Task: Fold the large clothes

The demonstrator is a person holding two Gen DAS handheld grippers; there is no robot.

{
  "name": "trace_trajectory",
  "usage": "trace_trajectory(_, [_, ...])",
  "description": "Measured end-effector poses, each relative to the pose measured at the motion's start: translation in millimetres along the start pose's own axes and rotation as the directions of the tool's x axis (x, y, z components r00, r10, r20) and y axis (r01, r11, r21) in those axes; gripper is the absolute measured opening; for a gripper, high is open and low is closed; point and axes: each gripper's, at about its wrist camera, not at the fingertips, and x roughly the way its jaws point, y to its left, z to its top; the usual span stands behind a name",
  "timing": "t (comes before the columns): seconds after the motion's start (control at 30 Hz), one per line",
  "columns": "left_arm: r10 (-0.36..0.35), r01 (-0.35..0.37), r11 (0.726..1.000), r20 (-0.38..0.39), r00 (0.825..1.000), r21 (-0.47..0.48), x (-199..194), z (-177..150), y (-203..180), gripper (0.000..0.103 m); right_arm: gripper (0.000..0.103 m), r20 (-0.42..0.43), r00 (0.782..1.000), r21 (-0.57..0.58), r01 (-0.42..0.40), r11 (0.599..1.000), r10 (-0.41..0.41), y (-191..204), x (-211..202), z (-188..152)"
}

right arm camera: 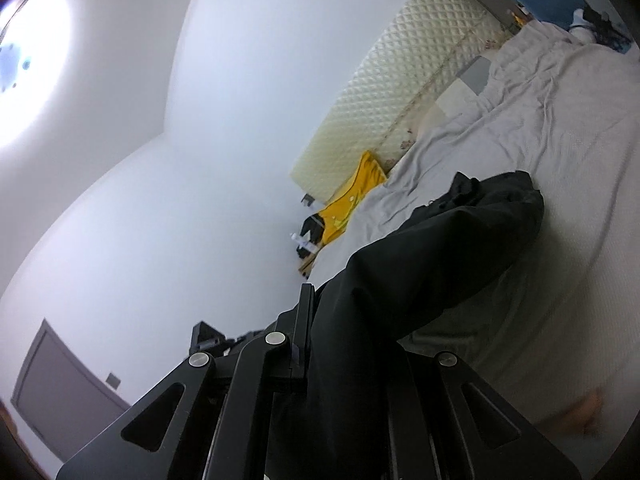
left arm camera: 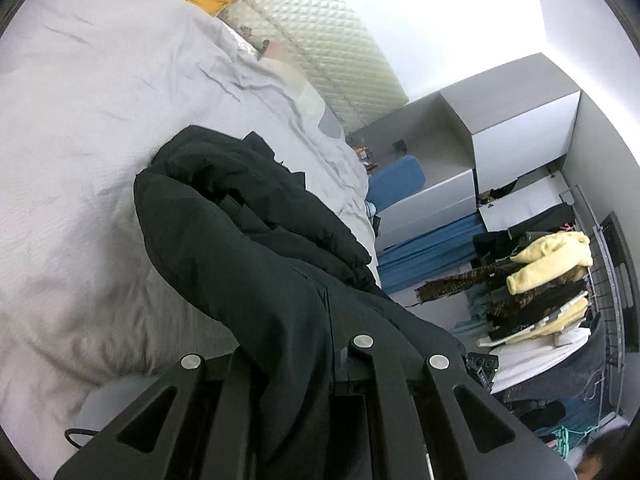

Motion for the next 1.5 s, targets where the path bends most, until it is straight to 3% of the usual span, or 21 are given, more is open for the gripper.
trace_trajectory(0.27, [0.037, -0.037, 0.999, -0.011, 0.999, 0.037, -48.7, -50.8, -50.1, 0.006, 0.007, -0.006, 1.000, -0.016, 0.005, 1.000, -0.006, 35.6, -49.3, -34.7])
trace_trajectory(0.47, [0.074, -0.073, 0.997, -0.030, 0.997, 0.037, -51.6, -62.9, -63.7, 0.006, 0.007, -0.004, 0.999, -0.006, 0.042, 0.999, -0.042, 40.8, -48.6, -26.2])
trace_trajectory(0.7, [0.093, -0.094, 0.995, -0.039, 0.995, -0.024, -18.1, -11.5, -43.3, 0.008, 0.008, -0.007, 0.998, 0.060, 0.068, 0.996, -0.067, 11.6, -11.1, 24.5])
trace_trajectory(0.9, [0.241, -0.251, 0.962, -0.097, 0.966, -0.109, 57.3, 54.9, -10.7, 0.009, 0.008, -0.064, 0.984, 0.211, 0.173, 0.962, -0.163, -57.4, 57.5, 76.6])
trace_trajectory(0.97, [0.260, -0.274, 0.950, -0.106, 0.960, -0.148, 76.1, 70.1, 1.8, 0.011, 0.008, -0.076, 0.978, 0.279, 0.210, 0.937, -0.197, -87.2, 80.0, 90.4])
trace_trajectory(1.23, [0.362, -0.388, 0.889, -0.146, 0.921, -0.244, 136.6, 115.3, 44.0, 0.014, 0.008, -0.150, 0.928, 0.410, 0.373, 0.833, -0.342, -176.8, 146.2, 119.0])
trace_trajectory(1.5, [0.411, -0.450, 0.849, -0.190, 0.892, -0.276, 188.5, 131.3, 81.3, 0.014, 0.008, -0.224, 0.889, 0.412, 0.458, 0.788, -0.400, -220.3, 181.5, 126.6])
